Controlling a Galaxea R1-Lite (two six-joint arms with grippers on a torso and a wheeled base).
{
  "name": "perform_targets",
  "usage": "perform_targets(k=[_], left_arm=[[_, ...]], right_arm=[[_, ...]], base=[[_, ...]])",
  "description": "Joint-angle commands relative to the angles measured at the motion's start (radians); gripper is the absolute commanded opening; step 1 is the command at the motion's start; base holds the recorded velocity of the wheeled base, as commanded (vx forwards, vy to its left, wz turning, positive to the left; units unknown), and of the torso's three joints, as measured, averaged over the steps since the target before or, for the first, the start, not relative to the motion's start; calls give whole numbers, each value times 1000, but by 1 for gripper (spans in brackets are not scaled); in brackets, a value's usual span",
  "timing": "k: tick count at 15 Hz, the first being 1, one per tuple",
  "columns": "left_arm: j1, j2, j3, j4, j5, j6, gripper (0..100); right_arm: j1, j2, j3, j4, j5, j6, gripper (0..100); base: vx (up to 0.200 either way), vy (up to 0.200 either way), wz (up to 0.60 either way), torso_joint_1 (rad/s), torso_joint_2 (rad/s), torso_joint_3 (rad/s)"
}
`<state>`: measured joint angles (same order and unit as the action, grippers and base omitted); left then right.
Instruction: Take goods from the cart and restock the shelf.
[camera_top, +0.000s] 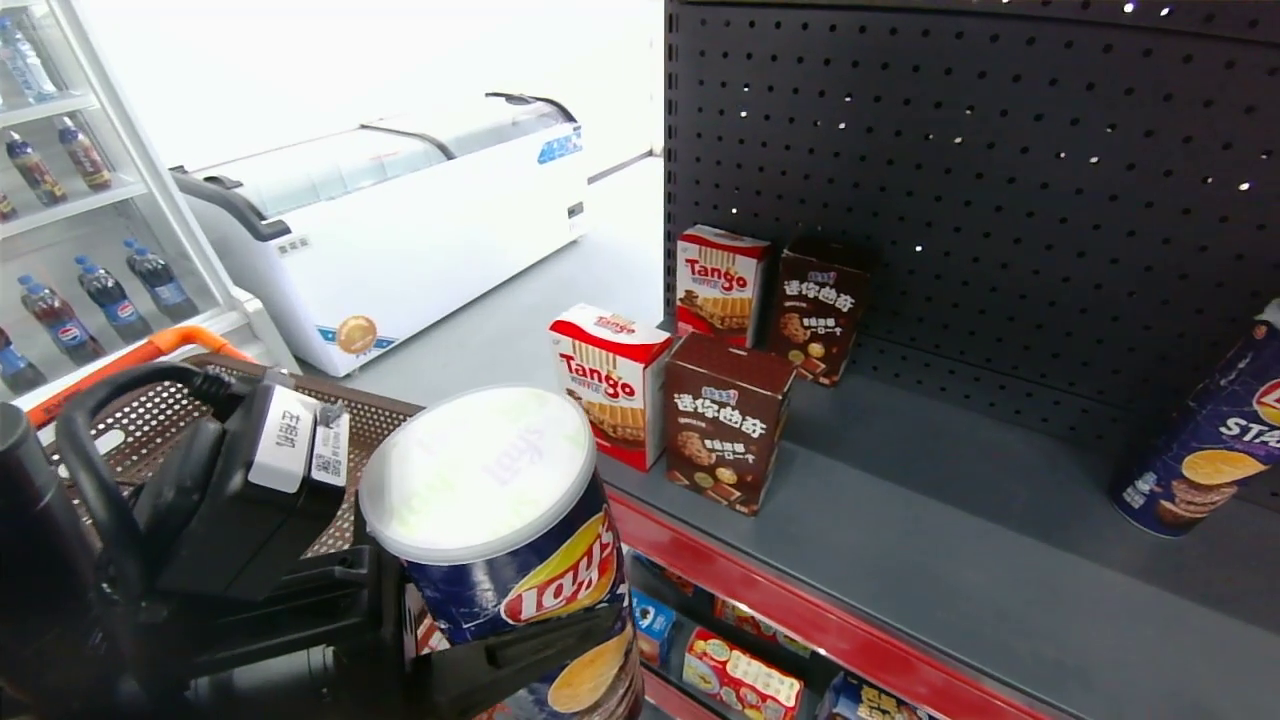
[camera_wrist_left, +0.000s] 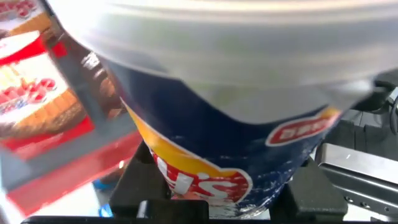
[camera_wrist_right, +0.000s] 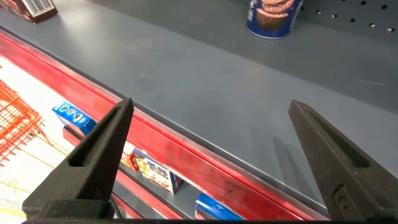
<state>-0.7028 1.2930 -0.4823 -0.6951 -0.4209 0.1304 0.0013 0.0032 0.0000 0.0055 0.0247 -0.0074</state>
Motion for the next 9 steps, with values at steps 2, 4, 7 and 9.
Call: perform_targets(k=[2, 4, 7, 9], left_arm=[[3, 3, 1, -1, 1, 0, 0], [5, 3, 2, -1, 1, 0, 0], [5, 3, 21, -3, 1, 0, 0], [6, 3, 30, -3, 1, 0, 0]], right_arm=[[0, 0, 0, -1, 0, 0, 100], [0, 0, 0, -1, 0, 0, 100], [0, 0, 0, -1, 0, 0, 100], [0, 0, 0, -1, 0, 0, 100]], base=[[0, 0, -600, -5, 2, 2], [0, 0, -600, 12, 2, 2], [0, 0, -600, -2, 4, 4], [0, 0, -600, 2, 2, 7]])
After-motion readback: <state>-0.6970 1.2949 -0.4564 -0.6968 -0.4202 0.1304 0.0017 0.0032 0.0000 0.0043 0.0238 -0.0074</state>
